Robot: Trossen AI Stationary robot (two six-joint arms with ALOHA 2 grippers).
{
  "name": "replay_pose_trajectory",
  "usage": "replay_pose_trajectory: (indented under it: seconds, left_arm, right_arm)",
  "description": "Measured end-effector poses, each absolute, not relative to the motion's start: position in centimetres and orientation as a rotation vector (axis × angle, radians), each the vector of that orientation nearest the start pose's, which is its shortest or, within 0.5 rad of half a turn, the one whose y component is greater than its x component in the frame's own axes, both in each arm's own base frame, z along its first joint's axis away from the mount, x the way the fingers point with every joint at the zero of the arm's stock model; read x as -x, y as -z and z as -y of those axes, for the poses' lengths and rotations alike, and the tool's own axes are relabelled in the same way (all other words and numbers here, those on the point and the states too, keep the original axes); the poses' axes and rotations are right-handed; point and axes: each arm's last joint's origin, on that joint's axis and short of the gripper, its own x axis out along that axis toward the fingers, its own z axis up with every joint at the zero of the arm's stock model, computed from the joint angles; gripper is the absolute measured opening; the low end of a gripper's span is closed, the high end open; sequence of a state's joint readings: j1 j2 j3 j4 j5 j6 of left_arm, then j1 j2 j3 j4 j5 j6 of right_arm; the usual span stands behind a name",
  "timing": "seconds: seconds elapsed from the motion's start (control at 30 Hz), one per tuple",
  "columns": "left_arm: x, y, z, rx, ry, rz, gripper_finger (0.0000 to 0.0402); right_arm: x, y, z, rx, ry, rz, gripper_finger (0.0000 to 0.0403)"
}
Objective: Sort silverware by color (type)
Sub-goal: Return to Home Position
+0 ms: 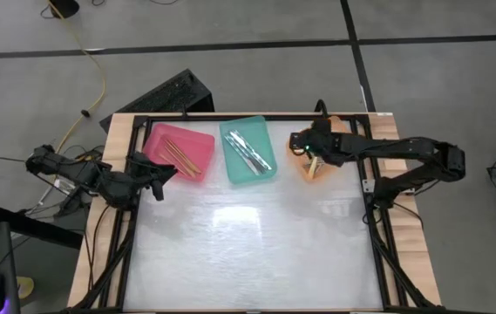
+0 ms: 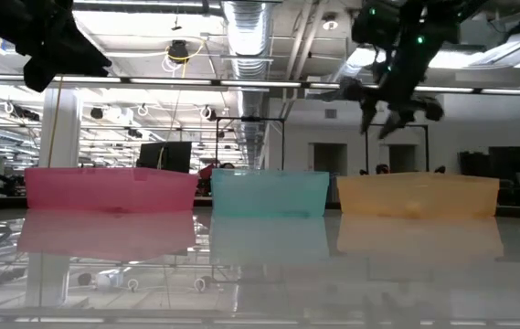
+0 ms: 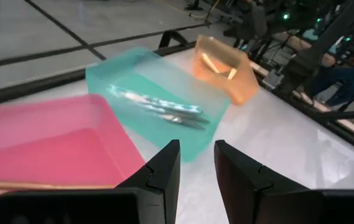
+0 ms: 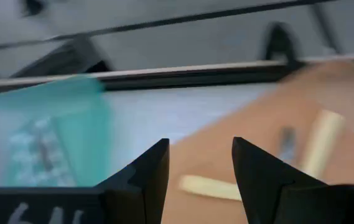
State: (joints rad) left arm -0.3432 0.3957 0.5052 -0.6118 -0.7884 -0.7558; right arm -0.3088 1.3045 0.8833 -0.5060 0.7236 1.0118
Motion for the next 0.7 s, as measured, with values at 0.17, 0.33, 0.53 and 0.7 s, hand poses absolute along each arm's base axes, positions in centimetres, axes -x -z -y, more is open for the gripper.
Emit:
replay_pose_trajectory:
  seconds: [0.17,0.33,0.53,0.7]
  left_arm:
    - [-8.2,-27.2,0.1,0.456,-0.548,-0.179,0.0084]
    - [-7.0,-28.3,-0.8,0.437,-0.601,-0.112,0.0084]
    - [-6.4,-28.4,-1.0,0.482,-0.533,-0.113,0.0084]
    - [-6.4,-28.4,-1.0,0.474,-0.495,-0.132,0.0084]
  right_arm:
    - [-23.5,-26.8,10.7,-0.608,1.105,-0.425,0.0180]
    - [-23.1,-29.7,11.2,-0.530,0.987,-0.371,0.0180]
    - [-22.1,-33.0,10.7,-0.352,0.858,-0.231,0.0180]
    - [-20.8,-35.3,9.8,-0.180,0.712,-0.167,0.0180]
